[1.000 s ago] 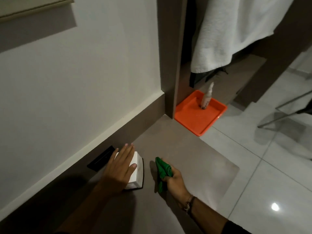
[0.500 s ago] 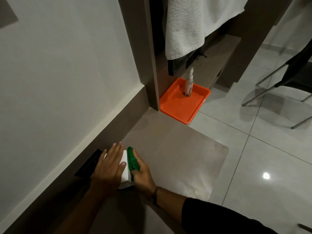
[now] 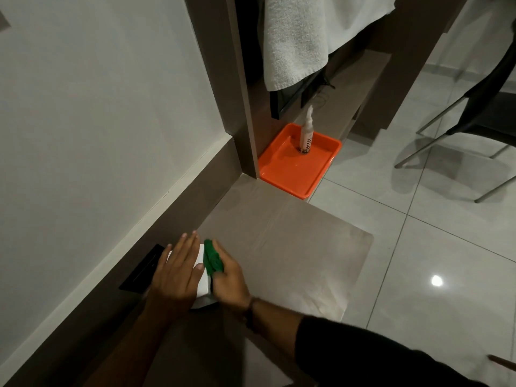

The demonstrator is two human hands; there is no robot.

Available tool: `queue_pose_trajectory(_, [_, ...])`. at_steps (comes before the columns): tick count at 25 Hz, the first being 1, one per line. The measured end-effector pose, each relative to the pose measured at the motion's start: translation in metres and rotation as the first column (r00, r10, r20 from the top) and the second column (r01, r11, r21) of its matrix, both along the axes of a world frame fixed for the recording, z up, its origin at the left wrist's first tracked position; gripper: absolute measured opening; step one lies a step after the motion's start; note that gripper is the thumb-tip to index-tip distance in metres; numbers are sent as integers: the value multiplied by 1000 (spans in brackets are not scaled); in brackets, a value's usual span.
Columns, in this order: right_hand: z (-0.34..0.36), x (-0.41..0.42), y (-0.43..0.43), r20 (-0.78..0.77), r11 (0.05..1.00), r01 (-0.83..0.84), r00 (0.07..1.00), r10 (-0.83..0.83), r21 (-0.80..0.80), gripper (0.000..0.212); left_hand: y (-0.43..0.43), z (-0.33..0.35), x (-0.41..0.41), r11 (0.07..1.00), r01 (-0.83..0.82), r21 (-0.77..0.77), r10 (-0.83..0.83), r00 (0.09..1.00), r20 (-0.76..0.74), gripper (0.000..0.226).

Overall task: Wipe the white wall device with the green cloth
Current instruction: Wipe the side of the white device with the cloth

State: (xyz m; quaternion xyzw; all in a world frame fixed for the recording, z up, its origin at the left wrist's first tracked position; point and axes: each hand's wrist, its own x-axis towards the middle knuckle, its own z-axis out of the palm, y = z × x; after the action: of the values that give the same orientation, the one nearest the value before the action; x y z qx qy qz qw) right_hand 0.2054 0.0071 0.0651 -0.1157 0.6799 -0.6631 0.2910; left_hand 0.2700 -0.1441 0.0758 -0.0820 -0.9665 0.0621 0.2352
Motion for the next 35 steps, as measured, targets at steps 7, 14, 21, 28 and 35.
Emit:
queue_pose_trajectory(7, [29, 26, 21, -57, 997, -66, 996, 68, 49, 63, -6, -7, 0, 998, -1, 63, -2, 999, 39, 47])
queue_pose_trajectory(14, [8, 25, 28, 125, 998, -63, 990, 64, -9, 43, 1, 0, 0, 998, -3, 65, 0, 999, 36, 48])
queue_pose_trajectory(21, [10, -28, 2, 171, 993, -70, 984, 54, 92, 59, 0, 0, 0, 998, -31, 49, 28, 997, 70, 40])
queue_pose_trajectory(28, [7, 42, 48, 327, 997, -47, 945, 28, 53, 42, 1, -2, -3, 977, -136, 166, 110, 981, 158, 53])
queue_pose_trajectory(35, [24, -70, -25, 176, 964, -83, 984, 39, 251, 42, -3, -6, 1, 993, -67, 96, 47, 979, 201, 36])
